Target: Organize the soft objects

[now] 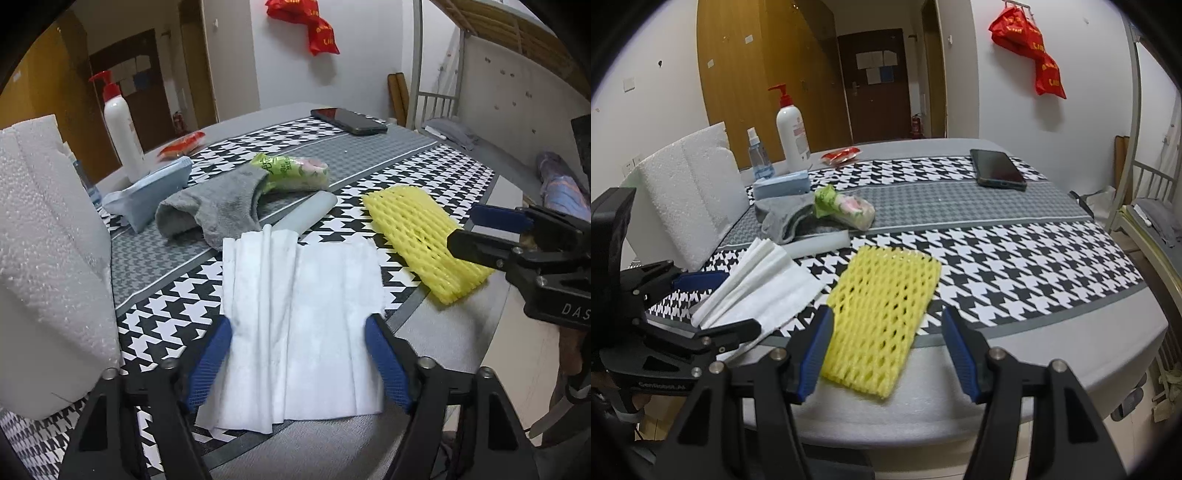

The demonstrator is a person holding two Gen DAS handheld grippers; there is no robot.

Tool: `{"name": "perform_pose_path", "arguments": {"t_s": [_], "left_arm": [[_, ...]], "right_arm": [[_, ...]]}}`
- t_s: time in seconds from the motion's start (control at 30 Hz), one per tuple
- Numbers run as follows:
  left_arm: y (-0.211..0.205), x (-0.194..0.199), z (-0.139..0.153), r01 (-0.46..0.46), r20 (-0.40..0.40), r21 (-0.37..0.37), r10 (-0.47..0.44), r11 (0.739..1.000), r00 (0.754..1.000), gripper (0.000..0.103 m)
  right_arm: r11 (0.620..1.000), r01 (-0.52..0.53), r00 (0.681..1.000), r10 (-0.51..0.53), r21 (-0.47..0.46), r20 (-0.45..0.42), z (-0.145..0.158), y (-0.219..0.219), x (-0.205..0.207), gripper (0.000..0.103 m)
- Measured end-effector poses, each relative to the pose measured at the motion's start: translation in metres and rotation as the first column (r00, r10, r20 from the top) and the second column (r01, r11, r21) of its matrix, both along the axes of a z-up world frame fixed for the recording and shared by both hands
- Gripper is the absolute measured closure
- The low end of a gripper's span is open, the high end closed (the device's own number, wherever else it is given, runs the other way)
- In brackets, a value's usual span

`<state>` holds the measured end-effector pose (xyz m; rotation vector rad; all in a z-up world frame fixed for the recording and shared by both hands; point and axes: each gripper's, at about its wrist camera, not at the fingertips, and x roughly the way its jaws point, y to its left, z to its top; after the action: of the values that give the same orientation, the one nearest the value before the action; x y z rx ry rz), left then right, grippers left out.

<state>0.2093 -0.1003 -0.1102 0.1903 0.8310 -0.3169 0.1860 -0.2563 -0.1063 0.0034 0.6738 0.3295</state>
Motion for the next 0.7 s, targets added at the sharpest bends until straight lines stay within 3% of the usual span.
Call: {"name": "perform_pose_path", "arguments": {"t_s": [0.07, 0.13, 0.2, 0.3, 0.5, 0.7], "left_arm": [[0.001, 0.000, 0.001, 0.005, -0.006, -0.014, -0.005, 1.000, 1.000, 0.044], [0.001, -0.001, 0.001, 0.005, -0.001, -0.018, -0.005, 1.000, 1.000, 0.064], [0.002, -0.002, 0.002, -0.004, 0.006, -0.018, 0.004, 1.000, 1.000, 0.076], [0.008, -0.002, 0.003, -0.015, 0.011, -0.037, 0.016, 0.999, 1.000, 0.087], [0.025, -0.018, 0.018, -0.019, 0.073, -0.130, 0.028, 0.991, 0.997, 0.088], [0.044, -0.032, 0.027, -0.044, 0.126, -0.165, 0.065, 0.985, 0.990, 0.088]], "right_arm": [[1.000, -0.001, 1.000, 0.001, 0.001, 0.000, -0.001, 0.001, 0.000, 0.038], [1.000, -0.005, 1.000, 0.005, 0.002, -0.001, 0.000, 0.002, 0.000, 0.038], [1.000, -0.005, 1.000, 0.005, -0.001, -0.001, -0.001, 0.004, 0.001, 0.038], [1.000, -0.013, 1.000, 0.013, -0.004, -0.004, -0.001, 0.009, 0.002, 0.038], [0.999, -0.015, 1.000, 0.014, -0.036, -0.018, -0.004, 0.022, 0.005, 0.038], [0.997, 0.013, 0.999, -0.016, -0.082, -0.032, -0.010, 0.028, 0.011, 0.038]]}}
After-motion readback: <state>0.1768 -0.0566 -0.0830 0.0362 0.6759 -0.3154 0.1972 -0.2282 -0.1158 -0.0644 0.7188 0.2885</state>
